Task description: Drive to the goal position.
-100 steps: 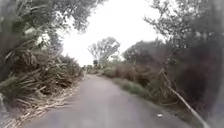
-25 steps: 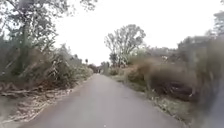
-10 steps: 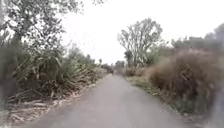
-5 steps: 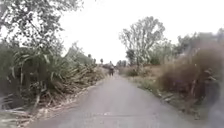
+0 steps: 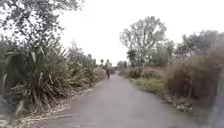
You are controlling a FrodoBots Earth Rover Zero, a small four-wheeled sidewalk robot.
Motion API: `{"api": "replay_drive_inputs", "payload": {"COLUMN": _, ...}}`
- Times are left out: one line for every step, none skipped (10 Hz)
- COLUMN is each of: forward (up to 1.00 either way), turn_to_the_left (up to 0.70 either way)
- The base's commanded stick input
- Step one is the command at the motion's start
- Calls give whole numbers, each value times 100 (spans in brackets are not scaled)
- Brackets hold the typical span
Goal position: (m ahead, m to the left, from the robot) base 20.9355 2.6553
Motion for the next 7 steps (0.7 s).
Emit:
{"api": "replay_drive_inputs", "payload": {"forward": 0, "turn_to_the_left": 0}}
{"api": "replay_drive_inputs", "payload": {"forward": 0, "turn_to_the_left": 0}}
{"api": "replay_drive_inputs", "payload": {"forward": 0, "turn_to_the_left": 0}}
{"api": "replay_drive_inputs", "payload": {"forward": 0, "turn_to_the_left": 0}}
{"api": "replay_drive_inputs", "payload": {"forward": 0, "turn_to_the_left": 0}}
{"api": "replay_drive_inputs", "payload": {"forward": 0, "turn_to_the_left": 0}}
{"api": "replay_drive_inputs", "payload": {"forward": 0, "turn_to_the_left": 0}}
